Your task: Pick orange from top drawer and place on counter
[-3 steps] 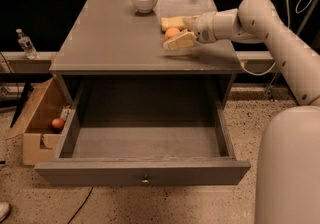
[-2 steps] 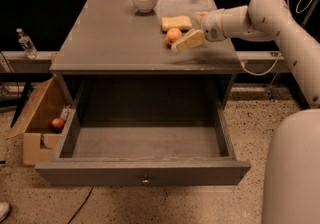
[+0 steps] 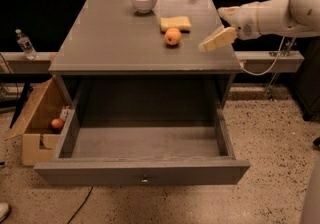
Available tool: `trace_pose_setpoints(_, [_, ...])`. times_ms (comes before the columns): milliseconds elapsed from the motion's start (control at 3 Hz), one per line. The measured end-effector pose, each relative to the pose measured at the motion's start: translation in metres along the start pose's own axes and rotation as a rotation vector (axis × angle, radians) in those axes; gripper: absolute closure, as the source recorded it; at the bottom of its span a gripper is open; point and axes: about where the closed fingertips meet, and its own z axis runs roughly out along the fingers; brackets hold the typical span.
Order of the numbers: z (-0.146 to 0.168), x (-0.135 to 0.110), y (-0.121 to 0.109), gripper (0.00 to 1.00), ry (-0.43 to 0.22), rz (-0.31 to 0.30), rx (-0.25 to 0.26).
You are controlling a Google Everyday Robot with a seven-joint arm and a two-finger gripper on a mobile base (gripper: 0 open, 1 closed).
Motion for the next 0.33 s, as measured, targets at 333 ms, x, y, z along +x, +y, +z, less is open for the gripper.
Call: trace_pose_setpoints(333, [-0.0049, 0.0019, -0.0010, 0.00, 0.001, 0.003, 0.006])
